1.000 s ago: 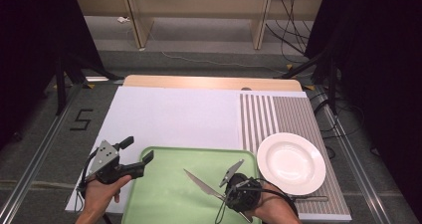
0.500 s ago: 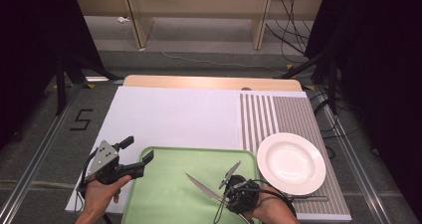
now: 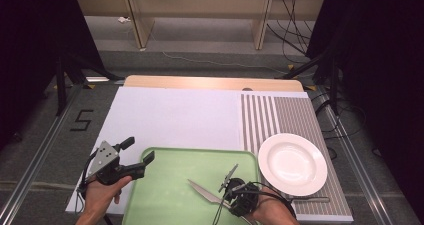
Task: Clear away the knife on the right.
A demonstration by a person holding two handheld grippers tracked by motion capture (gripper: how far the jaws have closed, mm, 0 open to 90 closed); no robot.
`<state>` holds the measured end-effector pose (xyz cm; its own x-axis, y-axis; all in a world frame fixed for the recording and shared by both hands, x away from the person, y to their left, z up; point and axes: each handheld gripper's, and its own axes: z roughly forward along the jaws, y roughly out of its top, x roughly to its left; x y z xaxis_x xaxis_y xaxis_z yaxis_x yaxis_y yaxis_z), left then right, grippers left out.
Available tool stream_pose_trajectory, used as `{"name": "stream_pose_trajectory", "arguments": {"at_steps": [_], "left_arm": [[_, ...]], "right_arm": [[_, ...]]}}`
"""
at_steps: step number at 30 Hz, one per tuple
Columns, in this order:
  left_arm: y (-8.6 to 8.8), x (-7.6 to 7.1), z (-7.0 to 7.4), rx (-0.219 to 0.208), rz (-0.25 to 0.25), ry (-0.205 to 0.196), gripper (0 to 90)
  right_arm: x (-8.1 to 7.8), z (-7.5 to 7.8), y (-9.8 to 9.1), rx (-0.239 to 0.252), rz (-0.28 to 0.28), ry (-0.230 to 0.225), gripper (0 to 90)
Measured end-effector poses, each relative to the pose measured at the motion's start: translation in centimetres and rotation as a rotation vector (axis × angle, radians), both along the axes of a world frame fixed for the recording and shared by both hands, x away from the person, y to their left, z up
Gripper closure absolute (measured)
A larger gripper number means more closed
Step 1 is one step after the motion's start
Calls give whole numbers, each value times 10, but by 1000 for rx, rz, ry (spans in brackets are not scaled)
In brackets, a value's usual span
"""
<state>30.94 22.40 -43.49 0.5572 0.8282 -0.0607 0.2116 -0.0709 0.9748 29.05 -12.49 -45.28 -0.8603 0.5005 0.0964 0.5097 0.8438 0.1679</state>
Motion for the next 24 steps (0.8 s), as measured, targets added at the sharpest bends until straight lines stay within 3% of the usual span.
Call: {"name": "stream_pose_trajectory", "arguments": {"at_steps": [6,9,13,14,18,24], "left_arm": [[0,0,0,1,-1,1,163],[0,0,0,1,-2,2,162],[0,0,-1,1,1,4,162],[0,0,-1,2,2,5,162],[-1,0,-1,5,3,4,163],[0,1,-1,4,0,5,162]], "right_arm": [[0,0,0,-21,16,-19,786],[-1,4,0,-7,7,-27,705],[-2,16,-1,80,-16,-65,612],[-2,18,-1,100,2,-89,614],[-6,20,7,174,36,-115,707],[-7,12,21,197,50,-132,843]]}}
